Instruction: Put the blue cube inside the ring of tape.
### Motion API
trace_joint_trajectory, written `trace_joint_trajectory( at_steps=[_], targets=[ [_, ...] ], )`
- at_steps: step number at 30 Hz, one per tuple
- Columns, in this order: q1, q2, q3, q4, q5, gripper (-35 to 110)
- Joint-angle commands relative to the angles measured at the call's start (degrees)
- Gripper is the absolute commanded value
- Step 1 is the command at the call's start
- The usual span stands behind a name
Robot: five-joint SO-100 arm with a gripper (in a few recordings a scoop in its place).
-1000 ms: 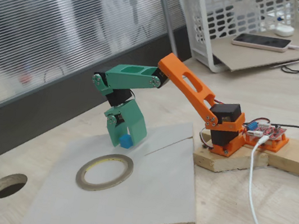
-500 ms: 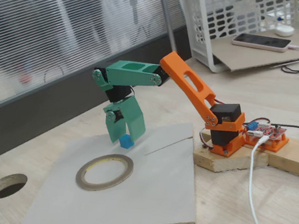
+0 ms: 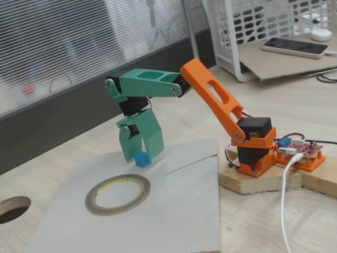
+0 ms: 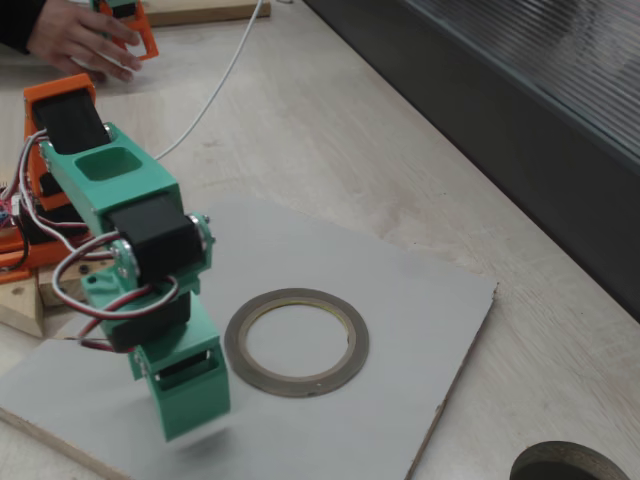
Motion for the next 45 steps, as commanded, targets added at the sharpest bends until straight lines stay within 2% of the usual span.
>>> trace_joint_trajectory(
  at_steps=[1,23,26,34,45],
  targets=[
    [0.5,4.0,-0.1,0.6,0.6,54],
    [0.5,3.3,-0.2,-0.5,0.7,54],
    [0.6,3.3,-0.2,-3.1,0.7,48],
    [0.9,3.9,-0.4,-9.0,0.2,22],
    [0.7,3.9,-0.6,-9.8,0.6,19]
  ],
)
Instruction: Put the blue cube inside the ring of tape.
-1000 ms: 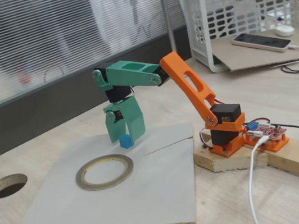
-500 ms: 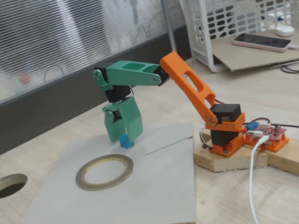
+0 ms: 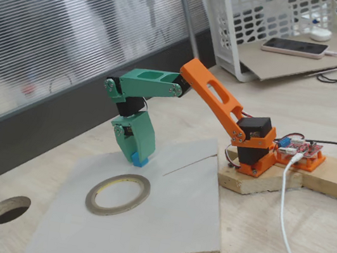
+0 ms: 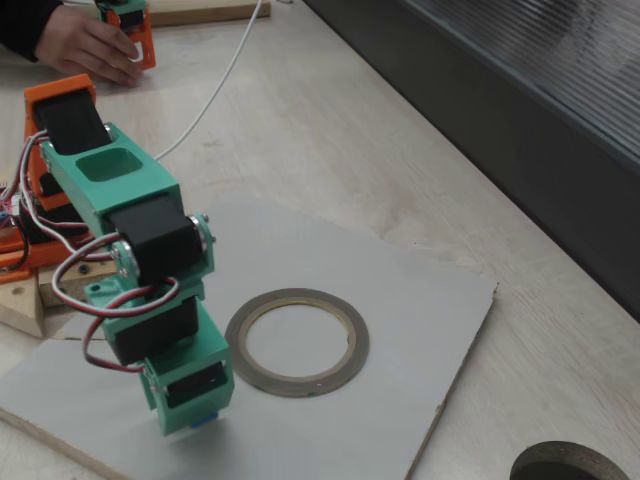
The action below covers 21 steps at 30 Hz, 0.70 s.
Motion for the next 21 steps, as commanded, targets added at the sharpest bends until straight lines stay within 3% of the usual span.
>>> trace_joint_trajectory(
  at_steps=[1,21],
  targets=[
    [0.2,3.9,-0.5,0.2,0.6,19],
    [0.4,3.9,-0.6,0.2,0.4,14]
  ],
)
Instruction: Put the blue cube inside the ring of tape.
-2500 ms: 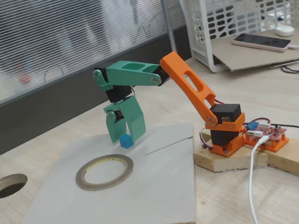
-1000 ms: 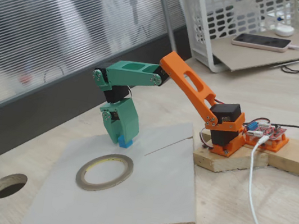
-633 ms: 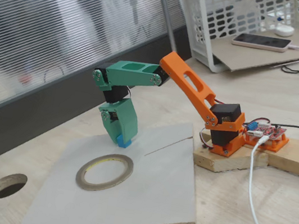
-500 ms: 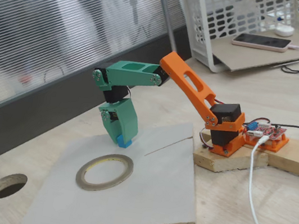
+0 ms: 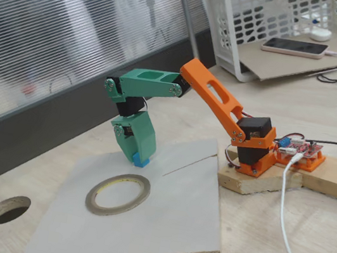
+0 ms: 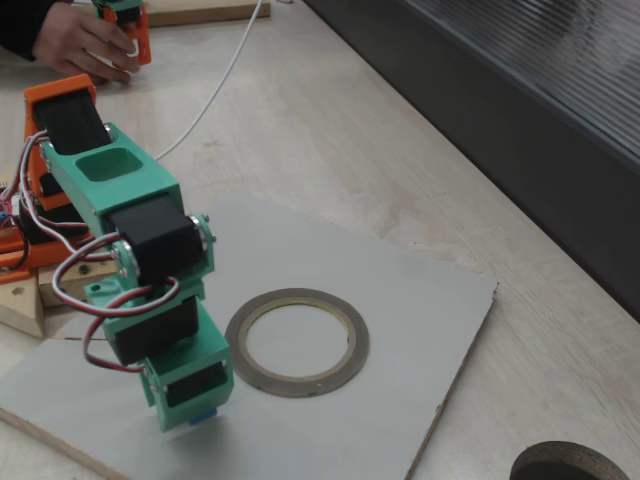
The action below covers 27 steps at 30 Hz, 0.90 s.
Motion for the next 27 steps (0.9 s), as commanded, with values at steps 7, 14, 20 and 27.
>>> trace_joint_trajectory(
  at_steps=[7,14,20,27],
  targets=[
    [0.3,4.0,-0.7,0.9,0.2,14],
    [0.5,9.8,-0.7,1.0,0.2,14],
    [0.4,18.9,-0.1,1.0,0.2,14],
    [0.0,20.0,0.0,1.0,0.2,14]
  ],
)
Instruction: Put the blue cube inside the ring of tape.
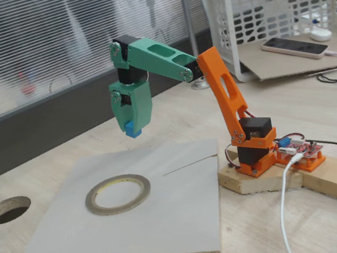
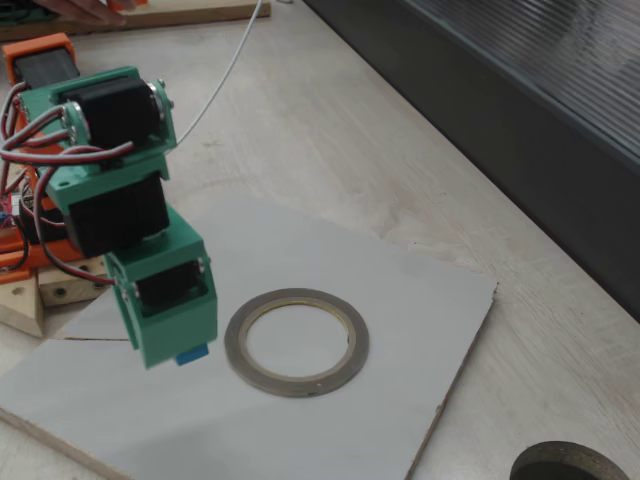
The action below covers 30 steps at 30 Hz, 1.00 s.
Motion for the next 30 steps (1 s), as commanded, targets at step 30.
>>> trace_joint_trajectory(
  at_steps=[30],
  targets=[
    [-22.6,2.8,0.0,0.4,0.9,14]
  ],
)
